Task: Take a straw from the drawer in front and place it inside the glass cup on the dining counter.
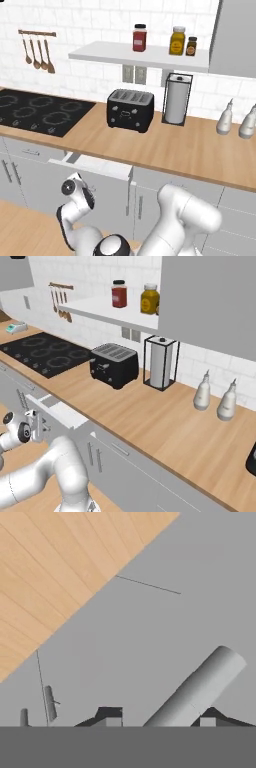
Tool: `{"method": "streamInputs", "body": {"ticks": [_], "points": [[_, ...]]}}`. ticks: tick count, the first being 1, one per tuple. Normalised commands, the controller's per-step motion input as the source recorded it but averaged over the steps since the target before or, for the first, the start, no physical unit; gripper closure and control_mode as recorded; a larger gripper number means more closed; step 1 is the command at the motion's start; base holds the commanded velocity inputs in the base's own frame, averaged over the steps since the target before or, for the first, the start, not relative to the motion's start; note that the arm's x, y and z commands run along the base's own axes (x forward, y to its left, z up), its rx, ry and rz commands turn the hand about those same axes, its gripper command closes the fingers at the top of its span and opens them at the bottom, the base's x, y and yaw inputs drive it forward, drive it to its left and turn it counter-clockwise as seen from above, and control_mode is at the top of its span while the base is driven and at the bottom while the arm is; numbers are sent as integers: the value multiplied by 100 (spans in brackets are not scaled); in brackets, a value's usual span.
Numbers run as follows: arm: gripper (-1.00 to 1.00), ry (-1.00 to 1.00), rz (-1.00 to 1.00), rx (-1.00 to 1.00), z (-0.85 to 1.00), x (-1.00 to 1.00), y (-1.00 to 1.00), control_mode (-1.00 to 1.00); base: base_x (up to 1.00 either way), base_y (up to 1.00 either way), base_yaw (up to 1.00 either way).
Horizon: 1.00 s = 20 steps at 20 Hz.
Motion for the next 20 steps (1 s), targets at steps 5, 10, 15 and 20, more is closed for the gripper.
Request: {"method": "streamInputs", "body": {"ticks": [5,10,15,20], "points": [[100,12,34,-29,-100,-100,100,-100,0,0,0],[100,9,38,-31,-100,-100,99,-100,0,0,0],[100,7,37,-28,-100,-100,95,-100,0,0,0],[100,8,35,-28,-100,-100,99,-100,0,0,0]]}}
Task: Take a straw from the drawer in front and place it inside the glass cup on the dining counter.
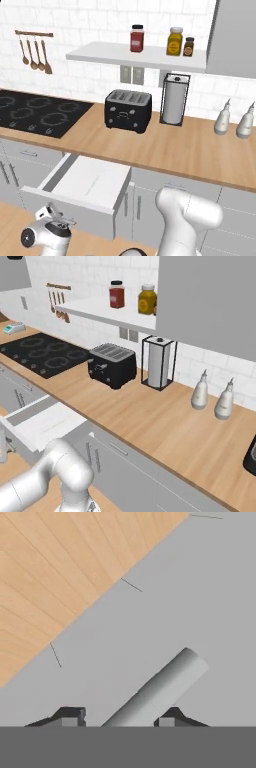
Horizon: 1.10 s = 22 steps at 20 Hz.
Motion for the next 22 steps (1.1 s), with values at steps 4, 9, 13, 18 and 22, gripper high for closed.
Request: {"method": "streamInputs", "body": {"ticks": [4,9,13,18,22], "points": [[100,9,35,-27,-100,-100,100,-100,0,0,0],[-100,7,28,-13,-60,-100,62,-100,0,0,0],[-100,0,2,24,76,-59,-11,-100,0,0,0],[-100,36,-9,31,100,0,-52,-100,0,0,0],[-100,73,-10,22,100,0,-64,-100,0,0,0]]}}
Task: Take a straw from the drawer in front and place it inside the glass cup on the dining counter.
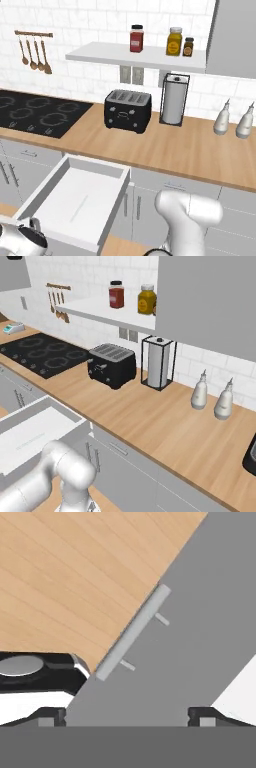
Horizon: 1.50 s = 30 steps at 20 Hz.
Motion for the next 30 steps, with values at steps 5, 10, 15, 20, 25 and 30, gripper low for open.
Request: {"method": "streamInputs", "body": {"ticks": [5,10,15,20,25,30], "points": [[-100,67,-3,26,100,-14,-76,-100,0,0,0],[-100,40,-4,34,97,-17,-79,-100,0,0,0],[-100,16,-26,15,95,0,-31,-100,0,0,0],[-100,0,-50,-2,45,31,0,-100,0,0,0],[-100,0,-76,-15,-9,48,0,-100,0,0,0],[-100,2,-83,-23,-41,63,0,-100,0,0,0]]}}
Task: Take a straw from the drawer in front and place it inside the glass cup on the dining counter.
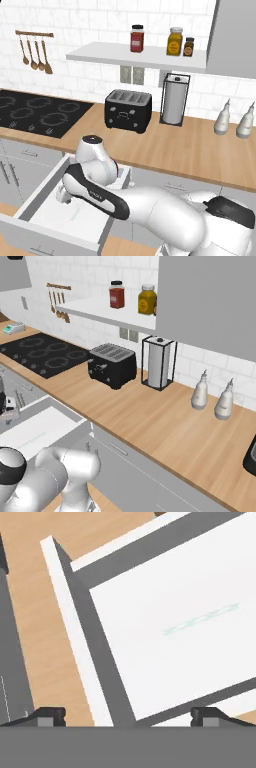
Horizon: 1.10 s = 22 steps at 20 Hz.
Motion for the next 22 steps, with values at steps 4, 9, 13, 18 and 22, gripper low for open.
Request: {"method": "streamInputs", "body": {"ticks": [4,9,13,18,22], "points": [[-100,7,-66,-24,-26,91,-9,-100,0,0,0],[-100,13,-42,-6,-17,94,-38,-100,0,0,0],[-100,9,-21,0,-22,56,-21,-100,0,0,0],[-100,6,-17,-3,-50,4,-1,-100,0,0,0],[-100,0,-30,-1,-56,0,1,-100,0,0,0]]}}
